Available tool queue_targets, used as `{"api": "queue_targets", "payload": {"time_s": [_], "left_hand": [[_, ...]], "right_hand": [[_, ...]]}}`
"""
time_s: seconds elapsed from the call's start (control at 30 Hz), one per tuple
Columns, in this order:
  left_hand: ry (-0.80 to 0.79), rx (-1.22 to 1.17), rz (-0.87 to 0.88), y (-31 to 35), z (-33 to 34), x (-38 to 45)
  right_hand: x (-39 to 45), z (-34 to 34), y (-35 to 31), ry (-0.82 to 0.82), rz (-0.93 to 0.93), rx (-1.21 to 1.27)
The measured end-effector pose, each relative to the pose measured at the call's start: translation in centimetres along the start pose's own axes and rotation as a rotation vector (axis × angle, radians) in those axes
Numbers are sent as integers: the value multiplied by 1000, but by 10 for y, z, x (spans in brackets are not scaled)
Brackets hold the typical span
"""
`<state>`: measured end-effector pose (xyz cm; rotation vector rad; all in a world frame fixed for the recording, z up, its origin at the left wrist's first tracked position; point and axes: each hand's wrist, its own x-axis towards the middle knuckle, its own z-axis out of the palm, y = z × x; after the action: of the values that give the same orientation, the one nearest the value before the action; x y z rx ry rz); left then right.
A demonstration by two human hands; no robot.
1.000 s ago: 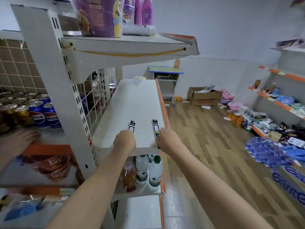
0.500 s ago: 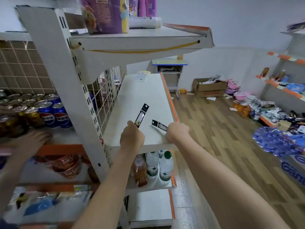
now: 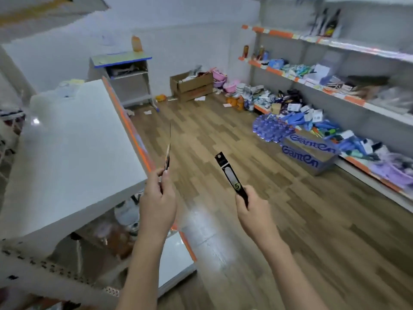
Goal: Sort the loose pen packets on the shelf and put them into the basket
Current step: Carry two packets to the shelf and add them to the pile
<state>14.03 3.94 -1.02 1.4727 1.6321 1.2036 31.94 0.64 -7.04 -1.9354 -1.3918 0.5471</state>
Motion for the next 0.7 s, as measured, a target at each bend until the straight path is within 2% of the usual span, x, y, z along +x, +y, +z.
{"api": "queue_targets", "payload": {"time_s": [0.13, 0.23, 0.4, 0.57, 0.7], "left_hand": [[-147, 88, 6, 7, 75, -6], [-178, 148, 11, 22, 136, -5], [-238, 273, 143, 68, 250, 6], [-416, 279, 265, 113, 359, 0], [-511, 284, 298, 137, 439, 12]], "right_hand": [[10, -48, 57, 72, 113, 23], [29, -95, 99, 113, 193, 36], [73, -180, 178, 173, 309, -70], [110, -248, 249, 259, 397, -142], [141, -287, 288, 328, 444, -132]]}}
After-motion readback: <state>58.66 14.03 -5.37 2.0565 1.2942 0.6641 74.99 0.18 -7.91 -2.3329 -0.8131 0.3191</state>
